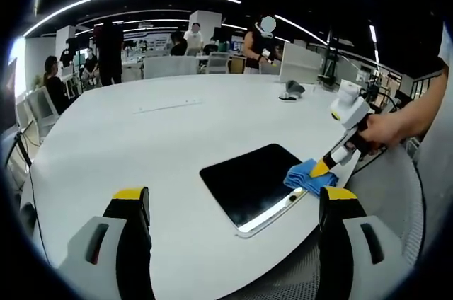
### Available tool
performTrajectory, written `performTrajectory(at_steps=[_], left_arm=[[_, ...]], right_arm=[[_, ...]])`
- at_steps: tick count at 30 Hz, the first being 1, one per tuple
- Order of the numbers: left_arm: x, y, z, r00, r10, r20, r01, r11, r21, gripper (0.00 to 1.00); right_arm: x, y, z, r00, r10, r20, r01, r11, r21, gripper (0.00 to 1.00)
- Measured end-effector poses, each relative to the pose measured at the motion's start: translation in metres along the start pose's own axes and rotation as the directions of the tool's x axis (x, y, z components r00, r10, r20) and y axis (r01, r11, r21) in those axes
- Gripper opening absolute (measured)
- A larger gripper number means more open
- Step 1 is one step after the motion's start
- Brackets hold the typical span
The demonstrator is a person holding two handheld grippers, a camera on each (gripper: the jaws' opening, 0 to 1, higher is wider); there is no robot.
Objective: Wipe the mirror surface with the cleaning cloth until all visible marks leave the cleaned area.
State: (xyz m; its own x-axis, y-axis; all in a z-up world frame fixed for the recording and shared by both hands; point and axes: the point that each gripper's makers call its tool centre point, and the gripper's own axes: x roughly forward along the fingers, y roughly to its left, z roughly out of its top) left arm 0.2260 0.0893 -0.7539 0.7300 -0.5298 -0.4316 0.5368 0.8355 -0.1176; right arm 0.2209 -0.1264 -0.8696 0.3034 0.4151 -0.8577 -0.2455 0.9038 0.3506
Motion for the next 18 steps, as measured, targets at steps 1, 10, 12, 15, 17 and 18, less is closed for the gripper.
performTrajectory(at_steps=[1, 10, 12, 15, 17, 18], left_arm=[[0.0, 0.0, -0.0002, 1.0, -0.001, -0.001, 0.001, 1.0, 0.0, 0.99], [0.0006, -0.0005, 0.0006, 1.0, -0.001, 0.0, 0.001, 1.0, 0.003, 0.99], [0.0007, -0.0004, 0.0007, 1.0, 0.0, 0.0, 0.0, 1.0, 0.0, 0.99], [0.0008, -0.0012, 0.0011, 1.0, -0.002, -0.001, 0.002, 1.0, 0.0, 0.99], [0.0011, -0.0018, 0.0011, 1.0, -0.003, -0.002, 0.003, 1.0, 0.002, 0.99], [0.0013, -0.0021, 0.0012, 1.0, -0.005, -0.002, 0.005, 1.0, 0.004, 0.99]], right_arm=[[-0.0004, -0.0008, -0.0002, 1.0, 0.001, 0.0, -0.001, 1.0, 0.005, 0.0], [-0.002, -0.0025, 0.0, 1.0, 0.0, 0.0, 0.0, 1.0, 0.023, 0.0], [-0.0013, -0.0024, 0.0007, 1.0, -0.003, -0.001, 0.003, 1.0, 0.021, 0.0], [-0.0011, -0.0017, 0.0014, 1.0, -0.003, 0.001, 0.003, 1.0, 0.025, 0.0], [-0.0007, -0.0018, 0.0025, 1.0, -0.003, 0.002, 0.003, 1.0, 0.028, 0.0], [-0.0002, -0.0022, 0.0041, 1.0, -0.005, 0.003, 0.005, 1.0, 0.028, 0.0]])
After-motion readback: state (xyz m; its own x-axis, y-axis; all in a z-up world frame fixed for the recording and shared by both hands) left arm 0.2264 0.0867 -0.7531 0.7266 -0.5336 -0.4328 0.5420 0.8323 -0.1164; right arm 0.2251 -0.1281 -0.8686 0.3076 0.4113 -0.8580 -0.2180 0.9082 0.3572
